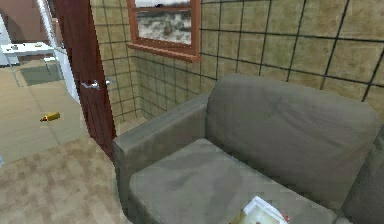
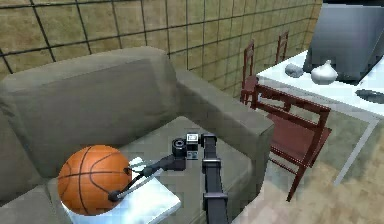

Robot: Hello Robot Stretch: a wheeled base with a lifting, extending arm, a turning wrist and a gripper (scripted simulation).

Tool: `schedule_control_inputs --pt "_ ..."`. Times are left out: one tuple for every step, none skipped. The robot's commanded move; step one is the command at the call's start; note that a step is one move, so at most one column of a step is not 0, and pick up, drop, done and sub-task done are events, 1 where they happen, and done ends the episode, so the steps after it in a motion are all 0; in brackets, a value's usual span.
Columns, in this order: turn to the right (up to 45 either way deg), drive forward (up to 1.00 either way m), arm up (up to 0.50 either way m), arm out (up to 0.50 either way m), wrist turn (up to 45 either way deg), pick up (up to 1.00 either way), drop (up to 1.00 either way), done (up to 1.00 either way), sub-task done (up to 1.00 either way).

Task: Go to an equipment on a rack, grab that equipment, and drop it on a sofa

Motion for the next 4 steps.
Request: schedule_control_inputs --pt "0.0 0.0 -0.32 0.0 0.0 0.0 0.0 0.0 0.0" --pt "0.0 0.0 0.0 0.0 0.0 0.0 1.0 0.0 0.0" --pt "0.0 0.0 0.1 0.0 0.0 0.0 0.0 0.0 0.0" --pt "0.0 0.0 0.0 -0.08 0.0 0.0 0.0 0.0 0.0"
